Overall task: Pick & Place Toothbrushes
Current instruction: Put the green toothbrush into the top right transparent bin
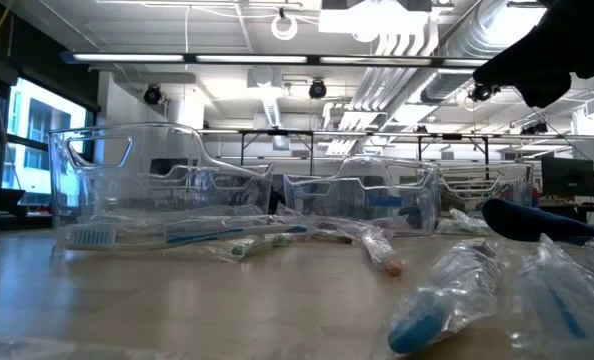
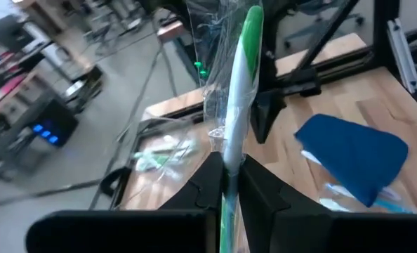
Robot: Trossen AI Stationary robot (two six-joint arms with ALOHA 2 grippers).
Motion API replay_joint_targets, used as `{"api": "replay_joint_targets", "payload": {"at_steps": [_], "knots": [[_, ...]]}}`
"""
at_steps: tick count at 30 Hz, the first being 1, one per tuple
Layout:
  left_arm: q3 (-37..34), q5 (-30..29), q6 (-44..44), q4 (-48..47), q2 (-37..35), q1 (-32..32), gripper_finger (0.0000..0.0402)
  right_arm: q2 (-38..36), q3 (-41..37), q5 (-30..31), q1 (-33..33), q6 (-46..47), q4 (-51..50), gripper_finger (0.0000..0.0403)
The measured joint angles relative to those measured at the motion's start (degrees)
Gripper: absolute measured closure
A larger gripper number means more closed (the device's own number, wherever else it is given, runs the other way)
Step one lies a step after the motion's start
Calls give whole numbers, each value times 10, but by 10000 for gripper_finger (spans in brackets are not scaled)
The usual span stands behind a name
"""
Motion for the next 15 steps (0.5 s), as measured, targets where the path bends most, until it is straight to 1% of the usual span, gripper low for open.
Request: {"api": "replay_joint_targets", "payload": {"at_steps": [3, 8, 12, 15], "knots": [[-13, 62, 45, 67, 23, 42, 379, 0, 0, 2, 0, 0, 2, 399], [-17, 146, 96, 137, 61, 94, 379, 0, 0, 0, 0, 2, 7, 399], [-17, 207, 100, 176, 87, 127, 379, 0, 0, -2, 0, -10, 24, 399], [-17, 235, 73, 196, 99, 147, 379, 0, 0, -2, 0, -76, 54, 399]]}}
